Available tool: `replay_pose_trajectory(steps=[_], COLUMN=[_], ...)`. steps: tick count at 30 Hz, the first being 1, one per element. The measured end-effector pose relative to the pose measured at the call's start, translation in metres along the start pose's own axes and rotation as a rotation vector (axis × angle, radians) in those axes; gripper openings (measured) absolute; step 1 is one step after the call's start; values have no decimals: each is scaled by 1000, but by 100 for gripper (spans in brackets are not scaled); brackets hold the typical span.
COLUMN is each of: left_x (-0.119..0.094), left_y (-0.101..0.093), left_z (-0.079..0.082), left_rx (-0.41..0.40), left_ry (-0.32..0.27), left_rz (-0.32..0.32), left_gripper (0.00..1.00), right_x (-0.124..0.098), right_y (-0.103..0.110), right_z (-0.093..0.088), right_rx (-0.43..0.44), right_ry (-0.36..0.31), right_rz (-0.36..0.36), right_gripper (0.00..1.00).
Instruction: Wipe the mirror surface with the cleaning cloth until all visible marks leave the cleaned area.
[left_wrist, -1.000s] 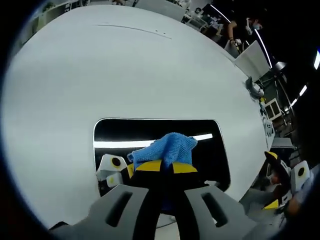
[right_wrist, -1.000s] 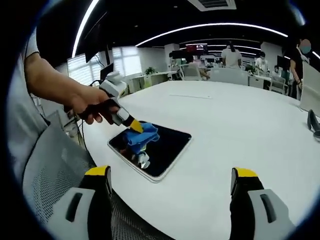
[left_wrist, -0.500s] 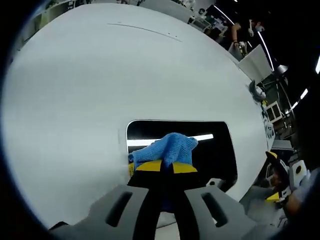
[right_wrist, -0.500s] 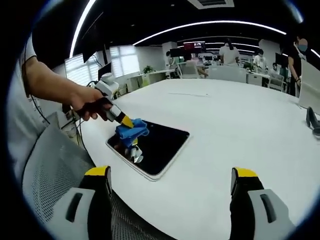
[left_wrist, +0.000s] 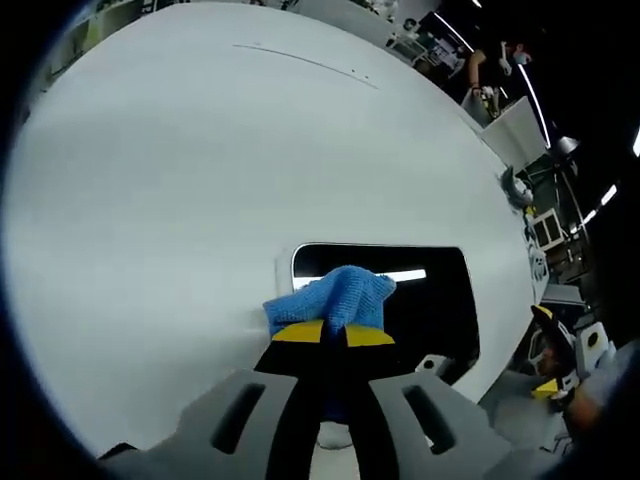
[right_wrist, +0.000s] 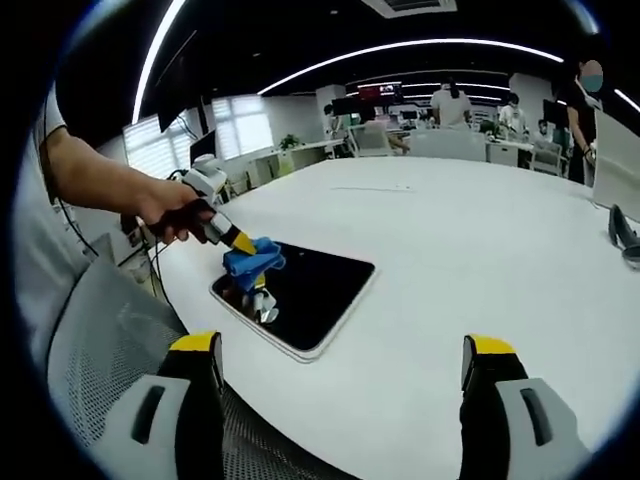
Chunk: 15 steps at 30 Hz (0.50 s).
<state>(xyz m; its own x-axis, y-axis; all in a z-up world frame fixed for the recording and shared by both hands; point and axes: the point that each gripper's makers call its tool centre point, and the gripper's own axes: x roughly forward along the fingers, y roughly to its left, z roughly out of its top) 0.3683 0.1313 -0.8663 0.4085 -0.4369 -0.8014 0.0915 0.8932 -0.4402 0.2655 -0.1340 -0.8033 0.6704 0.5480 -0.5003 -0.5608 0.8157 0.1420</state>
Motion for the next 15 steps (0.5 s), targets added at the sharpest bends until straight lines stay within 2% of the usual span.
replay_pose_trajectory(steps=[3,7,8,10,11,13,15], left_x=[-1,-4,-4,-4,-4,-5,-4], left_y=[2,6,6,7,8,9,8], left_z=[0,-1,-1,-1,-1,0,0], left_rx=[15,6,5,5,7,3,5], left_ry=[0,-7,-7,-12,-12,-7,-3], left_rz=[6,7,7,6,6,7,7], left_gripper=[2,2,2,2,2,2,2], right_x=[0,-2,-1,-2,-1,0,1], right_y=[0,-7,-9,-2,1,5,8], right_z=[-1,5,2,7,8,2,4], right_rx=[-13,-15,-33,-34,-64,-129,-121], right_ry=[3,-32,-11,-23,-10,47,40], right_rz=[-1,-31,-40,-18,-8,10,15], right_gripper=[99,99,99,99,99,99,99])
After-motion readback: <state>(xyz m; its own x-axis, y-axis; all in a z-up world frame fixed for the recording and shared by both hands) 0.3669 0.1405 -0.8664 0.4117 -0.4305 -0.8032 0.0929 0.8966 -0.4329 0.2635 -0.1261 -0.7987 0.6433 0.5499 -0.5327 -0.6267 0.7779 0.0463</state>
